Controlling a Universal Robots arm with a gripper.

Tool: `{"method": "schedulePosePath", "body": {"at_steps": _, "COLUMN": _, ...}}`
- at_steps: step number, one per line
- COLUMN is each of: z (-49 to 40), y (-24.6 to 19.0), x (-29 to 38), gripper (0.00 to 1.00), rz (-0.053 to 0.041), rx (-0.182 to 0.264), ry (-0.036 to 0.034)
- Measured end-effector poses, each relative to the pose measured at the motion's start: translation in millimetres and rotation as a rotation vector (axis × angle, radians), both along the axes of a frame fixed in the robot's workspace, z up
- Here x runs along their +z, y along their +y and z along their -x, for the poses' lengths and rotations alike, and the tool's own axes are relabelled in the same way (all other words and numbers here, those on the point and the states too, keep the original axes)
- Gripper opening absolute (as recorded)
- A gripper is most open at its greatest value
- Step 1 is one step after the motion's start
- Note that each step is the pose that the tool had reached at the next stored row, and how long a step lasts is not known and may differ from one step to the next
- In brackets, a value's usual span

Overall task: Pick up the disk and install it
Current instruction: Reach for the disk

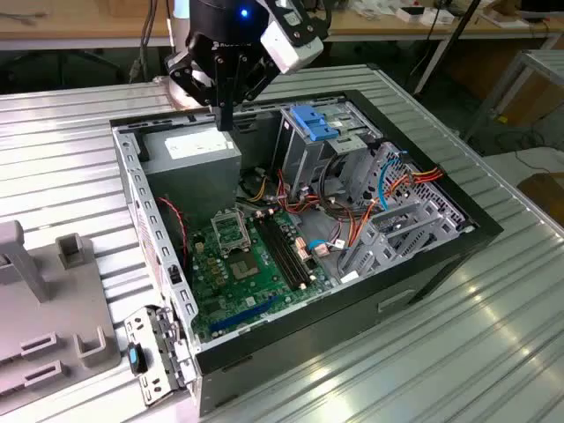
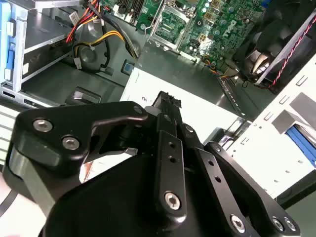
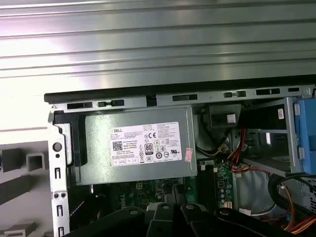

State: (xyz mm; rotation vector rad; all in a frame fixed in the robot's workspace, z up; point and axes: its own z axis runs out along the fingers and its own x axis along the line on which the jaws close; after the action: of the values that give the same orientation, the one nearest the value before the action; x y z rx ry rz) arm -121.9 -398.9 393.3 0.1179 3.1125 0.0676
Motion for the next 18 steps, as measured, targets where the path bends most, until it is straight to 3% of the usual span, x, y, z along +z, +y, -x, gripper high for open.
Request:
{"method": "schedulePosePath", "body": {"at_steps": 12, "z": 29.9, "y": 0.0, "x": 0.0, "gripper": 0.11, "rz": 0.0, "rx": 0.0, "ry": 0.0}}
{"method": "schedulePosePath", "body": {"at_steps": 18, "z": 38.4, "y": 0.0, "x": -0.1, "gripper": 0.11, "rz": -0.0001, "rx": 0.0, "ry": -0.0001}}
